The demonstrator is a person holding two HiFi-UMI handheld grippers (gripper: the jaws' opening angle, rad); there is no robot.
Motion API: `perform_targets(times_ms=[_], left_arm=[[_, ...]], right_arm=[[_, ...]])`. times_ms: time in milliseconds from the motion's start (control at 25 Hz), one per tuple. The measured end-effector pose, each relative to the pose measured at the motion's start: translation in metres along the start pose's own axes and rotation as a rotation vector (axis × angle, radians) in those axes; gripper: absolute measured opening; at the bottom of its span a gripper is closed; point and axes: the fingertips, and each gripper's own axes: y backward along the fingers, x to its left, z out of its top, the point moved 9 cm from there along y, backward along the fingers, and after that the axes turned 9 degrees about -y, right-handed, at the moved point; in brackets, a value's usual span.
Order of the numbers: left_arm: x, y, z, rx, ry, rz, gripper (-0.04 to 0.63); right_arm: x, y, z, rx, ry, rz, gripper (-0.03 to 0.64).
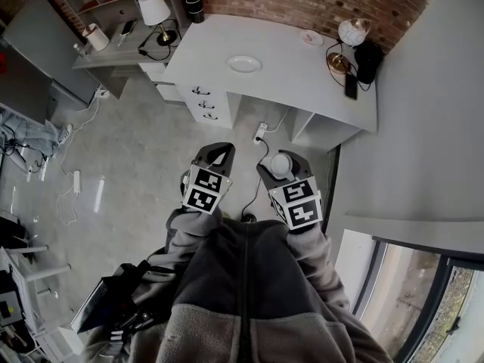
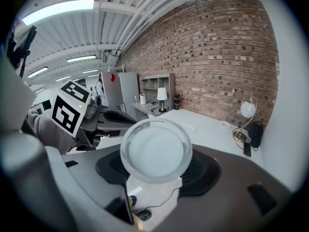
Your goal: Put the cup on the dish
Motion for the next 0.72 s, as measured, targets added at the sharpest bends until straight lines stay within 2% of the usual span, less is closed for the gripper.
perform_targets(times_ms=[360, 720], left_arm=[[-0.008, -0.005, -0.003, 0.018, 0.009, 0.008, 0.006], [0.029, -0.014, -0.018, 0.034, 0.062, 0.079, 0.006]], right_arm=[[-0.011, 0.003, -0.008, -0.016, -0.010, 0.010, 0.259], [-0.020, -0.018, -0.001, -0.024, -0.012, 0.015, 0.259]])
